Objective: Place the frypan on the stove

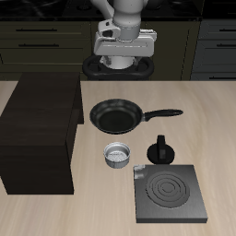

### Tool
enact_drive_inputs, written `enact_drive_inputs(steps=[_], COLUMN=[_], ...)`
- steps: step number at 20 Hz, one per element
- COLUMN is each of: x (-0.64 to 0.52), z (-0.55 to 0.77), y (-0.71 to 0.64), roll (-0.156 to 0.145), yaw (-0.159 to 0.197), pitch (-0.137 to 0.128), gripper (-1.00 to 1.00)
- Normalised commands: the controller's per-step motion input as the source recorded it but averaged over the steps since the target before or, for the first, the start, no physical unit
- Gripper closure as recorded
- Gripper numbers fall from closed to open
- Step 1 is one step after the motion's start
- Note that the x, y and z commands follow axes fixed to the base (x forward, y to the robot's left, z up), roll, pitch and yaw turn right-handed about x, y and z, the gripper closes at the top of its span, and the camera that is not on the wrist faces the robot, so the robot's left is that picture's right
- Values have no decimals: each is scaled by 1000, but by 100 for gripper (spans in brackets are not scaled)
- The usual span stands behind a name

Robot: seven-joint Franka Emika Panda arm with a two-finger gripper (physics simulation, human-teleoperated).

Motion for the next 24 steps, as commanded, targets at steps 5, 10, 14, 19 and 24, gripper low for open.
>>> enact_drive_inputs(steps=[5,10,14,19,24], x=[40,-23,66,68,26], z=[-285,-325,-270,-272,-418], y=[208,229,84,16,31], roll=[15,14,1,-34,-3], yaw=[13,6,-1,-4,-6], pitch=[21,6,14,11,45], gripper=[-100,-100,-100,-100,-100])
